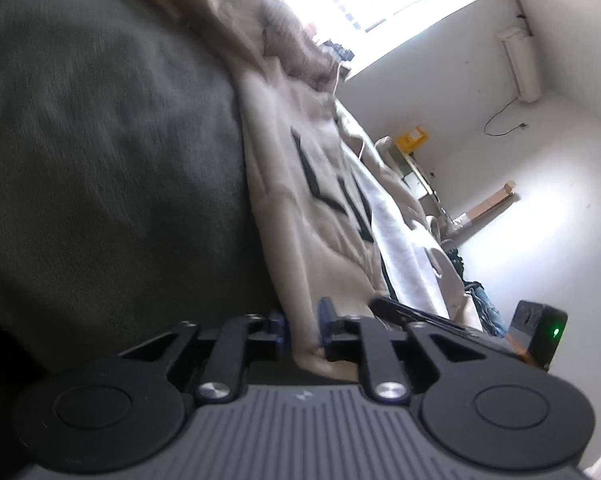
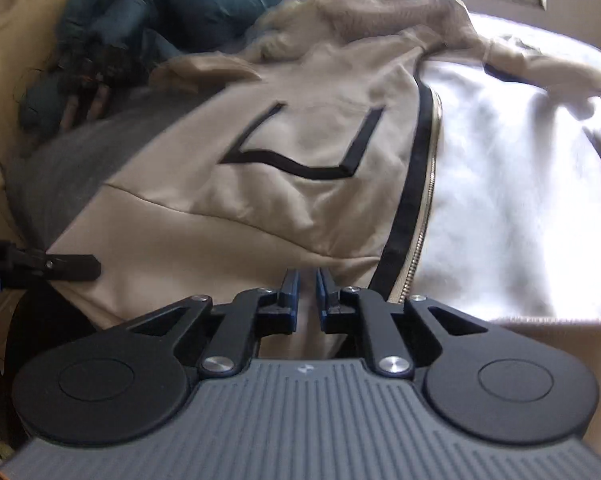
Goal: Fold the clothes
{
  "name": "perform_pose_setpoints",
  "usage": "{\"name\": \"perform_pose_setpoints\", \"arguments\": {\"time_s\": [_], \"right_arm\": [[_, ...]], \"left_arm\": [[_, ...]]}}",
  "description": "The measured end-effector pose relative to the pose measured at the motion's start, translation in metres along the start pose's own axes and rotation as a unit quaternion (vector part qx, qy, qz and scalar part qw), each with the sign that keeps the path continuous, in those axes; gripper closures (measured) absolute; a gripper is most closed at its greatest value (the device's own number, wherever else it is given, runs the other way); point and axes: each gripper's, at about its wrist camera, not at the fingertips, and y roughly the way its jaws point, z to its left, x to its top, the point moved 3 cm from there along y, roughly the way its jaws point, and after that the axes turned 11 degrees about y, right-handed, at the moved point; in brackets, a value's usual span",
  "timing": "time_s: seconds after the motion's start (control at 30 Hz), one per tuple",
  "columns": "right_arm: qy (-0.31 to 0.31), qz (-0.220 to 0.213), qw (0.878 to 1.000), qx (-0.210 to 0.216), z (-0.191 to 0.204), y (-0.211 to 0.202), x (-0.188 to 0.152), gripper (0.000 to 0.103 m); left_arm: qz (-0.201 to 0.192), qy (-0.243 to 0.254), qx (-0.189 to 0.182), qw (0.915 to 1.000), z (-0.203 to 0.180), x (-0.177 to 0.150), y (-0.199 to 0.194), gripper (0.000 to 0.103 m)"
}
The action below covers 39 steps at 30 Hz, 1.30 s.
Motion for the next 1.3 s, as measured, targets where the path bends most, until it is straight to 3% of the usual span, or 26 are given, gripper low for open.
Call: {"name": "perform_pose_setpoints", "arguments": {"time_s": [0.07, 0.13, 0.23, 0.3, 0.43, 0.5, 0.6, 0.7, 0.83, 0.9, 0.93, 0.97, 1.1, 1.2, 1.3], "right_arm": [[-0.001, 0.009, 1.0, 0.001, 0.002, -0.008, 0.014, 0.091], [-0.019, -0.004, 1.0, 0.006, 0.009, -0.019, 0.033, 0.089], [-0.086, -0.044, 0.995, 0.031, 0.035, -0.025, 0.069, 0.079], [-0.152, -0.069, 0.985, 0.048, 0.062, -0.014, 0.096, 0.069], [-0.281, -0.1, 0.952, 0.076, 0.127, 0.045, 0.145, 0.058], [-0.328, -0.103, 0.935, 0.089, 0.158, 0.086, 0.167, 0.057], [-0.372, -0.091, 0.919, 0.098, 0.198, 0.156, 0.197, 0.057], [-0.417, -0.086, 0.9, 0.096, 0.23, 0.21, 0.213, 0.057], [-0.452, -0.054, 0.886, 0.088, 0.258, 0.263, 0.216, 0.058], [-0.472, -0.047, 0.878, 0.064, 0.265, 0.285, 0.212, 0.066], [-0.47, -0.048, 0.88, 0.057, 0.263, 0.287, 0.213, 0.075], [-0.454, -0.053, 0.888, 0.057, 0.258, 0.282, 0.218, 0.095], [-0.387, -0.074, 0.918, 0.057, 0.238, 0.261, 0.239, 0.099], [-0.309, -0.091, 0.944, 0.074, 0.206, 0.22, 0.257, 0.099], [-0.25, -0.099, 0.96, 0.077, 0.164, 0.17, 0.257, 0.099]], "left_arm": [[-0.022, 0.013, 0.006, 0.9997, 0.006, 0.011, -0.017, 0.062], [-0.046, 0.017, 0.015, 0.9987, 0.015, 0.027, -0.031, 0.054], [-0.084, 0.013, 0.043, 0.9955, 0.036, 0.062, -0.039, 0.051], [-0.115, 0.002, 0.063, 0.9914, 0.052, 0.09, -0.035, 0.05], [-0.174, -0.048, 0.123, 0.9759, 0.091, 0.141, -0.013, 0.049], [-0.179, -0.085, 0.164, 0.9663, 0.113, 0.155, -0.002, 0.049], [-0.187, -0.106, 0.201, 0.9557, 0.129, 0.159, 0.011, 0.049], [-0.199, -0.093, 0.202, 0.9545, 0.129, 0.155, 0.018, 0.049], [-0.197, -0.048, 0.216, 0.955, 0.12, 0.152, 0.024, 0.047], [-0.192, -0.028, 0.217, 0.9567, 0.122, 0.155, 0.021, 0.047], [-0.191, -0.021, 0.217, 0.9571, 0.12, 0.155, 0.024, 0.046], [-0.189, -0.014, 0.215, 0.958, 0.118, 0.155, 0.025, 0.046], [-0.186, 0.001, 0.194, 0.9633, 0.109, 0.155, 0.028, 0.046], [-0.184, 0.011, 0.174, 0.9674, 0.101, 0.156, 0.03, 0.046], [-0.181, 0.025, 0.153, 0.9713, 0.089, 0.158, 0.033, 0.046]]}}
